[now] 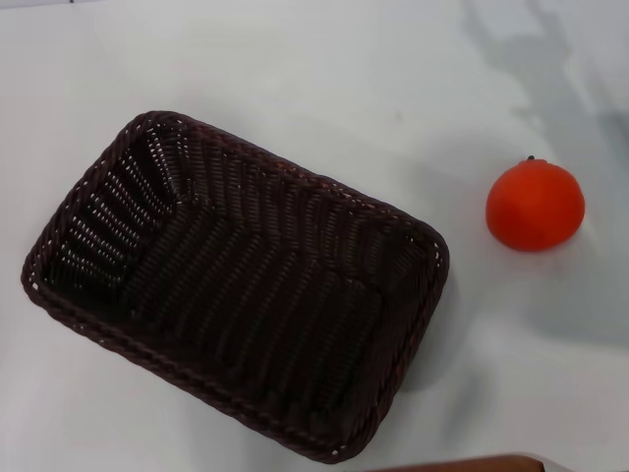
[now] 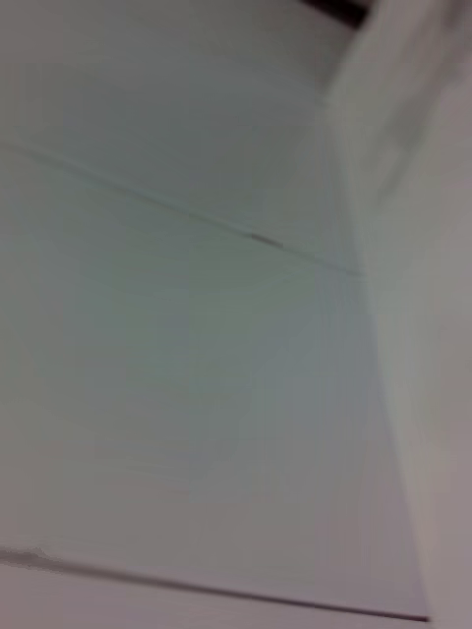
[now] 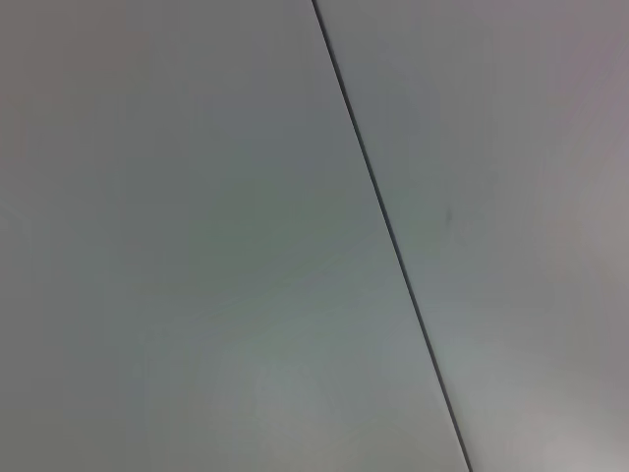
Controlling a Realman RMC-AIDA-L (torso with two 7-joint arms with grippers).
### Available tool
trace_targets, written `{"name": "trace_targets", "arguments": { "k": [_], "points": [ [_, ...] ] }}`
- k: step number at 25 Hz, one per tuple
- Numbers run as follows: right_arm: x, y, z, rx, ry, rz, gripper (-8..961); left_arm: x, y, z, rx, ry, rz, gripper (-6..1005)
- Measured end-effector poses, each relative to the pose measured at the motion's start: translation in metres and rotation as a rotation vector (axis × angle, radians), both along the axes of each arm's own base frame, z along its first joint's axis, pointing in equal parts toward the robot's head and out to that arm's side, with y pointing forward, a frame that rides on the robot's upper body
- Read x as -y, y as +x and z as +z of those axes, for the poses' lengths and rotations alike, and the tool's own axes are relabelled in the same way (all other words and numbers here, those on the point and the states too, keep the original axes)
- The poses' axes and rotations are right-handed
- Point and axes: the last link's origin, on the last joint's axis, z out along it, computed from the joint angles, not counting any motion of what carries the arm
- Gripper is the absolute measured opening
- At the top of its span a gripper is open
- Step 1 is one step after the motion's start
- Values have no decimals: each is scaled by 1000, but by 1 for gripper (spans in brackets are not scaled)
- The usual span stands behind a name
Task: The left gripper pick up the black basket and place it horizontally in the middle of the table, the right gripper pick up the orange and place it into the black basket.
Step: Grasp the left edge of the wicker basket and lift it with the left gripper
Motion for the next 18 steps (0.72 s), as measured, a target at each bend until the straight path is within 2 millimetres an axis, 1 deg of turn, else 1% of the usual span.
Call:
{"name": "trace_targets", "arguments": {
  "k": [3,5,6,9,11,13,18],
  "points": [
    [0,-1,-1,-4,-2,1,955,-6,21,-3,-128,-67,26,828],
    [-1,-1,-1,-5,-2,2,955,-9,29,-8,-206,-103,44,864],
    [-1,-1,-1,-5,-2,3,955,-12,35,-14,-254,-129,53,864],
    [-1,-2,-2,-7,-3,4,955,-19,44,-26,-308,-176,68,863],
    [-1,-2,-2,-8,-4,4,955,-24,47,-32,-321,-196,80,863],
    [-1,-2,-3,-9,-6,2,955,-33,47,-42,-340,-225,109,862],
    [0,-1,-3,-11,-8,-2,955,-52,37,-71,-399,-281,171,861]
  ]
}}
